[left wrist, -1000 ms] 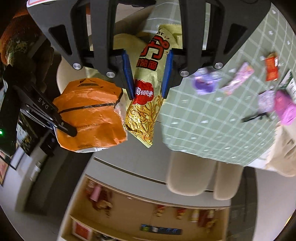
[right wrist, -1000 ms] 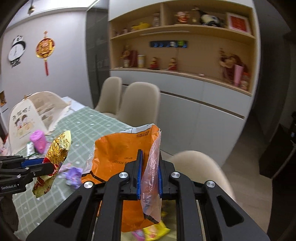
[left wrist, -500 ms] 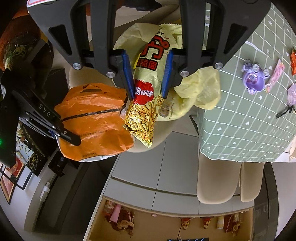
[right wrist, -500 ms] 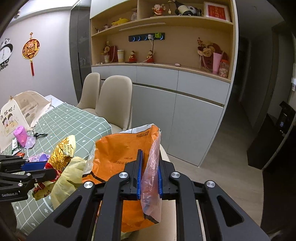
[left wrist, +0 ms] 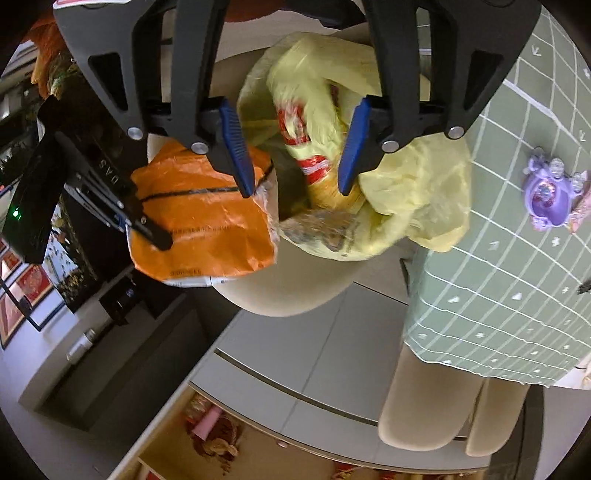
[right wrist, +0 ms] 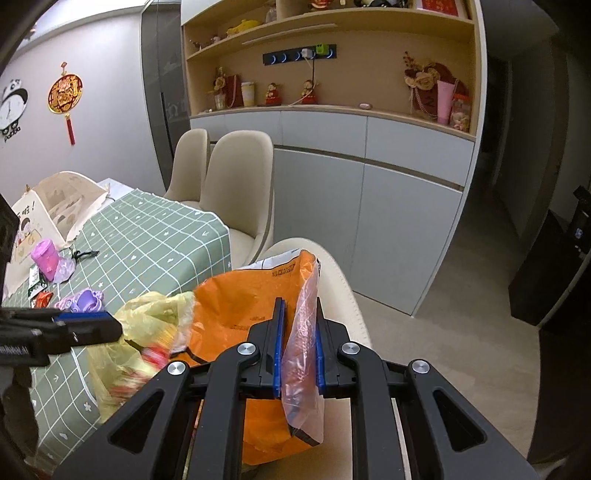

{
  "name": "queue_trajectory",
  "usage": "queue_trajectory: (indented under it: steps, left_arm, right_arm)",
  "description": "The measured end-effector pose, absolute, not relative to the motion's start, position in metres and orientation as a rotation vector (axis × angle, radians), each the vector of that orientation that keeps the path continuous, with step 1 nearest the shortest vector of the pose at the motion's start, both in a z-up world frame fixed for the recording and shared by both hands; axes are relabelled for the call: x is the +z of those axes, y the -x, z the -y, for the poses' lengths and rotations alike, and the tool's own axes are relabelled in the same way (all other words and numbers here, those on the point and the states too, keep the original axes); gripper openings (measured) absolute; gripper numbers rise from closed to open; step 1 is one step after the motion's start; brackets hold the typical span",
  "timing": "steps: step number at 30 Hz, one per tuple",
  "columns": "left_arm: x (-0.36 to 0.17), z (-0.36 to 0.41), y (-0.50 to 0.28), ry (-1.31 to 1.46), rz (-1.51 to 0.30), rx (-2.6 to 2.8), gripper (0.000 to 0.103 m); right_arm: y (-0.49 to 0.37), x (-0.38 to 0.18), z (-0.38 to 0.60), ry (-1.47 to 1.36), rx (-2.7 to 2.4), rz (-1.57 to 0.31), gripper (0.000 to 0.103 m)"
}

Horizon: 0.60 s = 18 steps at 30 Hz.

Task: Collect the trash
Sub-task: 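Carry gold wrapper and orange bag to yellow bag and open both tools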

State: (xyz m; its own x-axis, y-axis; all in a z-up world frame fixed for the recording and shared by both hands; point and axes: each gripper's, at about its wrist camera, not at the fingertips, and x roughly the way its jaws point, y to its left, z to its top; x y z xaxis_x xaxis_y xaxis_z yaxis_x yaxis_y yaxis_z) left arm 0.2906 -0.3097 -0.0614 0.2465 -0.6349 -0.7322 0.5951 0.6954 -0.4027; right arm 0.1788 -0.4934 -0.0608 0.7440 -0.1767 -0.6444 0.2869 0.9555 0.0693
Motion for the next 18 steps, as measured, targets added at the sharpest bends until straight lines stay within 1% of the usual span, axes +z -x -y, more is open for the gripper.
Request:
queue_trajectory:
  steps: [4,9,18]
  left_arm:
    - [-0.054,0.294,-0.294,0.066,-0.998,-0.805,0.048]
    - [-0.049,0.271,-0.299,0.097,-0.984,-0.752,0.048]
    - [-0.054,0.208,-0.307,0.154,-0.992,-0.608,0.049]
  right_arm:
    - [-0.19,-0.071,0.483,-0.146,-0.224,-0.717,0.014]
    - [-0.212,-0.096,0.456,-0.121,-0.168,-0.79,0.014]
    - [-0.245,-0.154,0.413,-0.216,0.003,-0.944,0.014]
